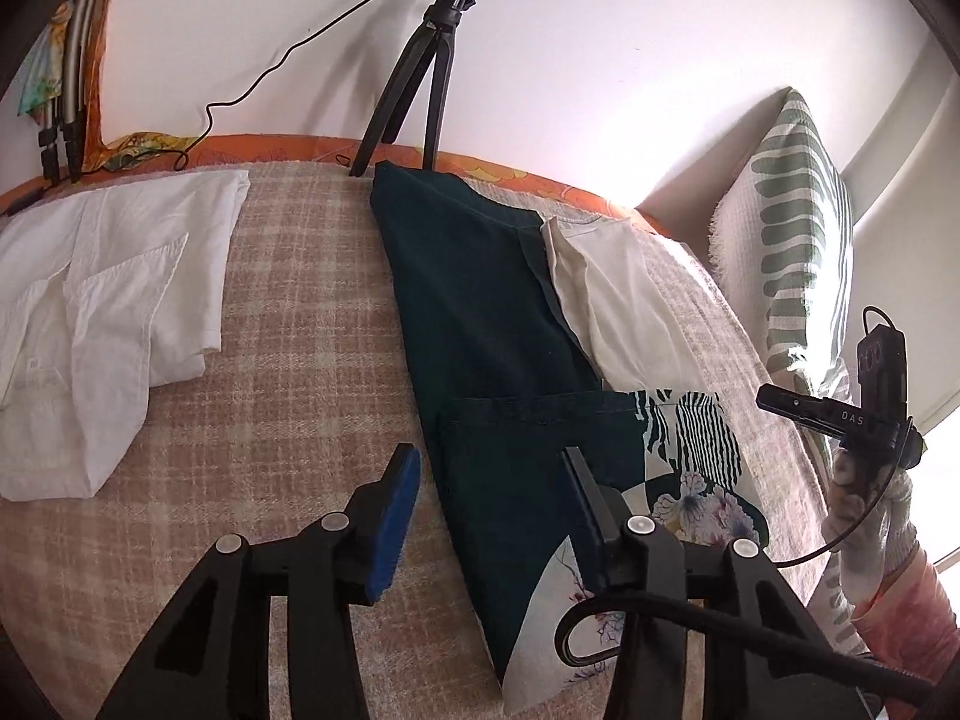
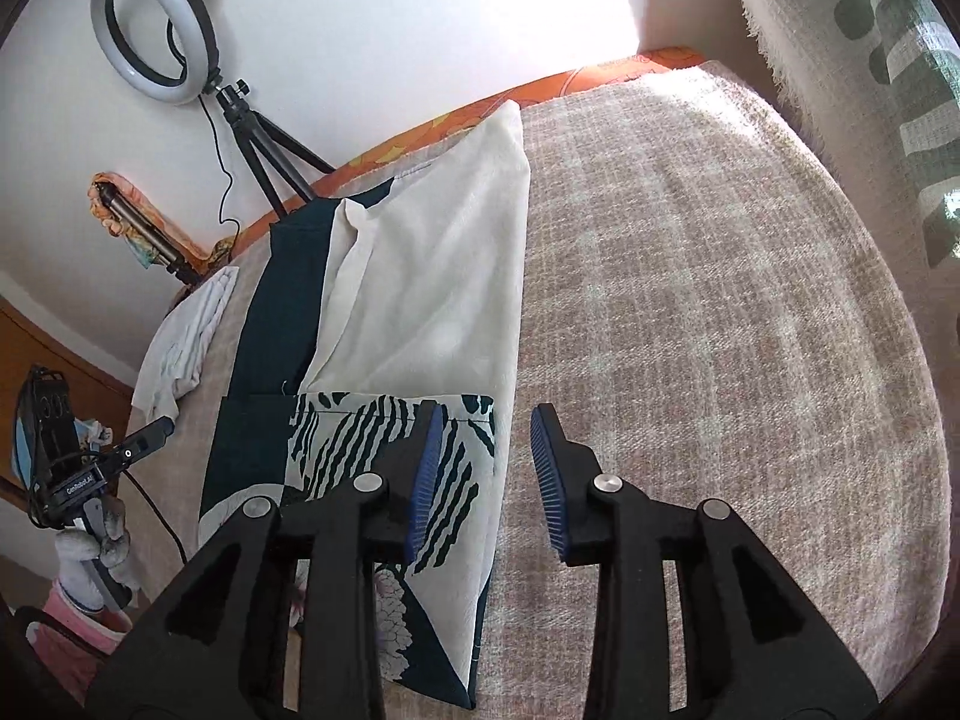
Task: Fold small clothes
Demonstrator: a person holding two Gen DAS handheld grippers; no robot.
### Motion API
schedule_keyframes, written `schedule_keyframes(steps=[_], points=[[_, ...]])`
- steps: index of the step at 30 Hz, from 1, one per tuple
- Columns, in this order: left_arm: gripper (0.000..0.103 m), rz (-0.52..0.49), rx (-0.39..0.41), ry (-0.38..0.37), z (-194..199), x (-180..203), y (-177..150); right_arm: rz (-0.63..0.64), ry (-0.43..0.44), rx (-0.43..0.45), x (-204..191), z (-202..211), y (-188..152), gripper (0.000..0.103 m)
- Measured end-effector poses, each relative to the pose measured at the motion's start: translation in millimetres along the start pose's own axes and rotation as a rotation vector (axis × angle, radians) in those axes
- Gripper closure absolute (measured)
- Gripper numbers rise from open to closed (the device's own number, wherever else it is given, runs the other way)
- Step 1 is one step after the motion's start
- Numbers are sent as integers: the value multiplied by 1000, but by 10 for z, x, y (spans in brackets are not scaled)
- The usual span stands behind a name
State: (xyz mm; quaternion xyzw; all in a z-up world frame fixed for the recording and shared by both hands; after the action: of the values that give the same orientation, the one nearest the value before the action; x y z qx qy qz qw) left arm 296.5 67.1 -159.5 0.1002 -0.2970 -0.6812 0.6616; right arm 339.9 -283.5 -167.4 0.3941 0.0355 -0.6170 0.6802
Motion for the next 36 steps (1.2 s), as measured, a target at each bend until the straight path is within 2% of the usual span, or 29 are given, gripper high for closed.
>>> schedule_keyframes(steps=[4,9,11,13,14,19,25,30,36], points=[[56,-67,-6,28,-11,79,-57,111,-29,-28,-187,26,-123,70],[54,-50,17,35,-87,60,120,207,-67,-27,-293,-38,-49,70],[52,-61,42,53,-129,42,250,224,-74,-12,-290,-63,53,66],[45,-76,53,71,-209,19,393,238,-82,5,-269,-107,192,53],[43,-77,54,81,-265,-5,470,242,-84,9,-249,-136,266,50],[43,-36,31,76,-615,-153,848,229,-100,14,-42,-340,705,49],[42,-29,27,121,-1077,-313,1231,134,-62,10,243,-682,1197,49],[42,-2,2,118,-1442,-408,1437,107,-28,8,352,-982,1461,49],[42,0,16,121,-1696,-412,1617,78,-15,17,463,-1294,1698,49]])
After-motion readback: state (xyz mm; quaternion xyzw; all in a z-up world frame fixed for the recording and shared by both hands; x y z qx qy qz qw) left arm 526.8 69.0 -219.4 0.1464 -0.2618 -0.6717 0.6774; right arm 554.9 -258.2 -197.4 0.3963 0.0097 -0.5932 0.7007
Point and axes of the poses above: each gripper's, at about its wrist camera, not at the fingertips, and z roughly against the way its jaws point, x to its right, y to its top, the point moved 7 cm from there along -z, roughly the way its jaws point, and after that the axes turned 10 degrees about y, right-handed, at the moved point
